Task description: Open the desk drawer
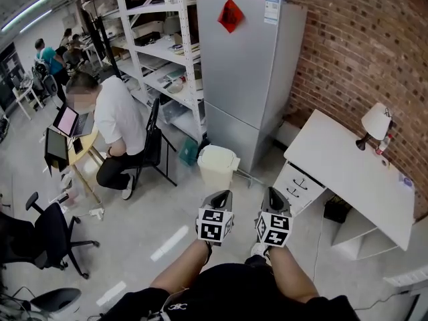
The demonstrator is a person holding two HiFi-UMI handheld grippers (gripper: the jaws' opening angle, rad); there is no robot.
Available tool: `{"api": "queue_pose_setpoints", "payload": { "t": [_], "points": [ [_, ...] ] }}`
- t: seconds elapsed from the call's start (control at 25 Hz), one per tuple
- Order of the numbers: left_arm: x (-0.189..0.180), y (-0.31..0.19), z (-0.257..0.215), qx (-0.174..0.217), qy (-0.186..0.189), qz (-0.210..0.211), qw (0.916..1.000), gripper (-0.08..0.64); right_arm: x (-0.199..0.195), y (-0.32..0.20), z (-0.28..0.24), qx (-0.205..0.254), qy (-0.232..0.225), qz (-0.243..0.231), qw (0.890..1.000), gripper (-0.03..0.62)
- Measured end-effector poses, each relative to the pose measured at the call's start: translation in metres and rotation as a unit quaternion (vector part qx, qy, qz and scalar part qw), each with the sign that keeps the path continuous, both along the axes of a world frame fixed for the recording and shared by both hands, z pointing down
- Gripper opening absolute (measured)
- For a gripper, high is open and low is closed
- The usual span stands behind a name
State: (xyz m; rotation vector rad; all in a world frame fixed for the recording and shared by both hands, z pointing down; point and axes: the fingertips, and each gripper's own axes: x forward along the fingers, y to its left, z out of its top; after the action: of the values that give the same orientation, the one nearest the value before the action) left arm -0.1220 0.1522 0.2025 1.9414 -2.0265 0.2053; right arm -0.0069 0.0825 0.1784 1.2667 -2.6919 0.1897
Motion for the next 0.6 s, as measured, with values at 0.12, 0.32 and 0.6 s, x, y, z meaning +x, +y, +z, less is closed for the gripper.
{"api": "queue_pose_setpoints", "payload": {
  "t": [0.12,0.32,0.6],
  "points": [
    [0.001,-0.034,0.002,-0.011,0.004,-0.01,0.9999,-0.003,-0.001,-0.039,-0.003,-0.004,0.0,-0.008,1.0,0.0],
    [0.004,-0.095,-0.001,-0.017,0.003,-0.021,0.9996,-0.003,0.001,-0.099,-0.005,-0.008,-0.002,-0.02,1.0,0.0],
    [0.021,-0.168,0.002,-0.032,0.005,-0.031,0.999,-0.003,0.013,-0.167,-0.002,-0.004,0.016,-0.036,0.999,0.0]
  ]
}}
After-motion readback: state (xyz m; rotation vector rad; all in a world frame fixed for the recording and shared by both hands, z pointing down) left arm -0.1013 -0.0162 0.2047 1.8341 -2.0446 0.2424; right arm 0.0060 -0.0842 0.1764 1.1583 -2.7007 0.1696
